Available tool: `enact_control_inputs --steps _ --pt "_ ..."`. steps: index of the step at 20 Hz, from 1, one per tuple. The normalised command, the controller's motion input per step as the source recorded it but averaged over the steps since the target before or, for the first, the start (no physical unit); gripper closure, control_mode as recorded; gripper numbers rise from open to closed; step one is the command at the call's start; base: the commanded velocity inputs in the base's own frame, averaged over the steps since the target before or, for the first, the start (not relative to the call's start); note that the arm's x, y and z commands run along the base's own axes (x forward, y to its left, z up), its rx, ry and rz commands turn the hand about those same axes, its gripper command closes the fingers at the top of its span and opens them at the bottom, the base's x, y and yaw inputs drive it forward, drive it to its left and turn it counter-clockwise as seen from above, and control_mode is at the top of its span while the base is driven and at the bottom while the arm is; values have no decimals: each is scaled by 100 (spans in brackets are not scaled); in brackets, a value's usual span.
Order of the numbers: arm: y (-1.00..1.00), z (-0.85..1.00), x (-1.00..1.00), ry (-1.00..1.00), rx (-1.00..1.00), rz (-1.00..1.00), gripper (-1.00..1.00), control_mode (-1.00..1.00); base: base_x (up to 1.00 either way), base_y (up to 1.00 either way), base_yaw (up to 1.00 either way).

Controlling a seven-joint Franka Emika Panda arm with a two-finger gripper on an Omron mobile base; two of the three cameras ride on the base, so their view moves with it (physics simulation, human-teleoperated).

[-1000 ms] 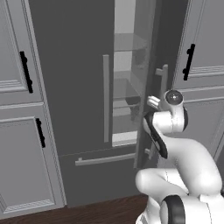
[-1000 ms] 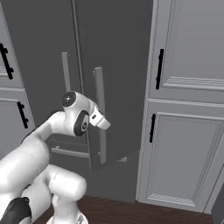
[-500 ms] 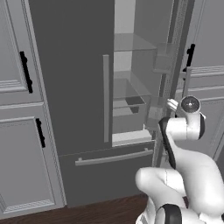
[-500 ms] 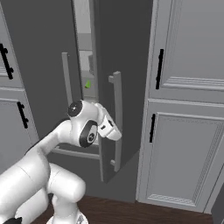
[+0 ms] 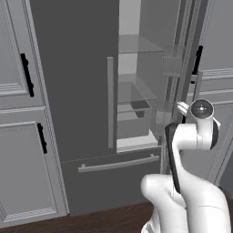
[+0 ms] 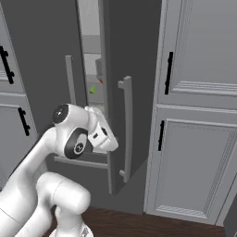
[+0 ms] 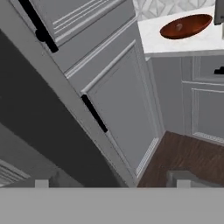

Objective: Grab a lemon wedge from the fridge and one ice cube from the ice bowl, and put them in the glass of lemonade.

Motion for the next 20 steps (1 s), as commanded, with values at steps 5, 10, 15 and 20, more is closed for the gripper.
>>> enact_control_inputs --steps 5,10,15,20 --pt "78 26 -5 4 -11 -9 -100 -100 0 0 0" --pt "98 5 38 11 -28 -22 -100 -100 0 0 0" --pt "27 -3 99 18 -28 -42 -100 -100 0 0 0" --pt "-1 9 89 1 -4 -43 -100 -100 0 0 0"
